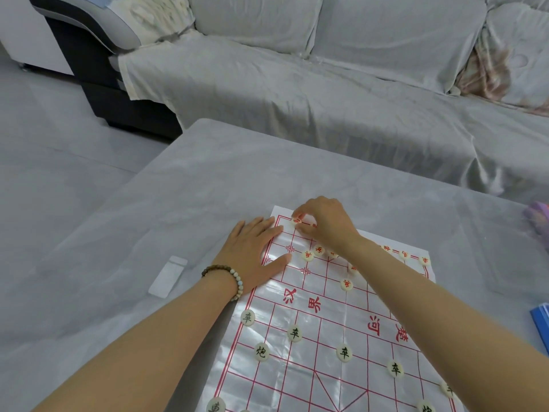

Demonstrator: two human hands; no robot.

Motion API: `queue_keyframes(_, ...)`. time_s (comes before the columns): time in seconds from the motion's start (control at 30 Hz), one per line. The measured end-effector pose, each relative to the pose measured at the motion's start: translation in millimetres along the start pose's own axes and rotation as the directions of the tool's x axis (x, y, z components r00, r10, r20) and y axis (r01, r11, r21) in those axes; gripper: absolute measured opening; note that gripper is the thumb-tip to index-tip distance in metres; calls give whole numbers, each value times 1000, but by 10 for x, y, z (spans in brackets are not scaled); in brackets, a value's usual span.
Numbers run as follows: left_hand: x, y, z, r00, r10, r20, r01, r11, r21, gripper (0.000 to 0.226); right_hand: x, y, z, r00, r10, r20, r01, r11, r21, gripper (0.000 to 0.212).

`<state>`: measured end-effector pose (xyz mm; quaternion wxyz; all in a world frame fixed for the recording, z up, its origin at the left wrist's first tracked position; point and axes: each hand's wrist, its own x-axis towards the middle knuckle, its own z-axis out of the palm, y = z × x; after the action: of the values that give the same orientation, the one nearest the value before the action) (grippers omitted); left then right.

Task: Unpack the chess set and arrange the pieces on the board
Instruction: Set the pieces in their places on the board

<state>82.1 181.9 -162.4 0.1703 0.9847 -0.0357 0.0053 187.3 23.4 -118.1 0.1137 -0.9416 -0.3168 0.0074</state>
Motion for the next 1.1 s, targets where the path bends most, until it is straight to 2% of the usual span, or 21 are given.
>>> queue_keyframes(0.1, -1, -8, 8, 1000, 1, -4, -1, 1000, -11, 75, -15, 15, 23, 999, 32, -25, -30, 997, 65, 29)
queue_keyframes(0.23, 2, -13, 13, 1000, 1, -16, -1, 1000, -8, 74, -9, 8, 82, 993, 99, -65, -99, 995, 5, 36)
queue_keyframes(0.5, 2, -15, 11, 1000, 4, -15, -4, 1000, -5, 72, -10, 59, 84, 995, 92, -45, -90, 995, 43, 23)
queue_keyframes(0.7, -5, 2, -9, 1000, 6, -9, -6, 1000, -7, 71, -42, 59, 90, 985, 159, -72, -149, 981, 120, 31)
queue_keyframes(1.1, -8, 12, -18, 1000, -4, -2, 4, 1000, 1, 74, -15, 67, 101, 980, 176, -88, -167, 980, 105, 25)
